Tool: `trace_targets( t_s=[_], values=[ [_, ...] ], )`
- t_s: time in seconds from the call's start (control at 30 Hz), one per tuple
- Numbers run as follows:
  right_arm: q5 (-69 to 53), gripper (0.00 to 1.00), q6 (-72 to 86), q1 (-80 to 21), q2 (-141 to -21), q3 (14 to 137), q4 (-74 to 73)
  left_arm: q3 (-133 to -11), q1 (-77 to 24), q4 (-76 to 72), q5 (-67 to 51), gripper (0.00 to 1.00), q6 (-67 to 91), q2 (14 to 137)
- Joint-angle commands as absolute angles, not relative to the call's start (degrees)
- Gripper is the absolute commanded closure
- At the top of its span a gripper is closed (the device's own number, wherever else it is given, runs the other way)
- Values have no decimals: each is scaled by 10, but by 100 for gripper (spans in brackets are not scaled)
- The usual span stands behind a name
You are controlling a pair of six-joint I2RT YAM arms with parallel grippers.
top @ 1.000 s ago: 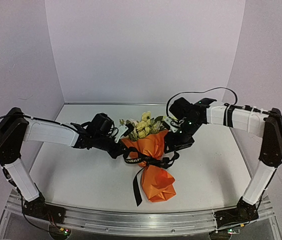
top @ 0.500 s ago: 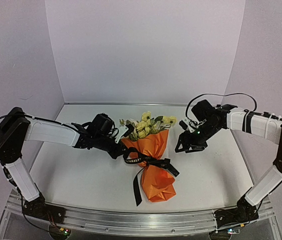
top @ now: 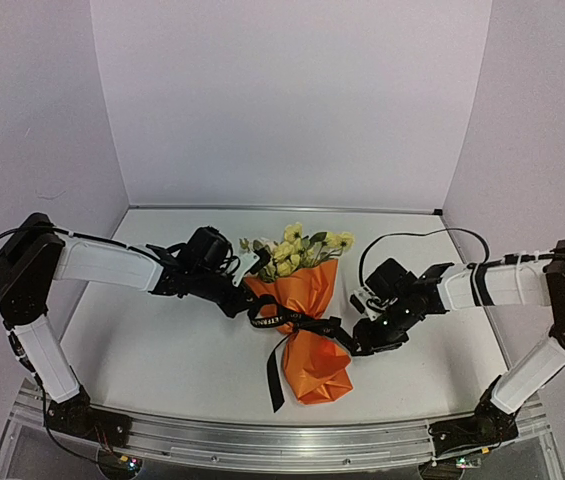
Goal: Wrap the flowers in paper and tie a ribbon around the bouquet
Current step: Cross the half-tied ribbon over the folded bouquet.
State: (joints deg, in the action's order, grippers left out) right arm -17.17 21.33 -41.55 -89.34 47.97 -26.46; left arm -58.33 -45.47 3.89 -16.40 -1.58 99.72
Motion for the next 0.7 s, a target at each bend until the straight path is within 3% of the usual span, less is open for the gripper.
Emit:
trace_targets(
  t_s=[0.0,0.2,0.5,0.67],
  values=[
    [-54,55,150,-459,-875,464,-216,-610,-456,40,-170,100,-21,1001],
    [-20,63,59,-483,-903,468,-201,-613,-457,45,-169,100,-23,1001],
    [35,58,5,-513,-955,470,-155,-615,-456,50,-171,100,-26,1004],
    [54,60,-21,-520,-966,476,-137,-616,-456,53,-172,100,-29,1005]
  ],
)
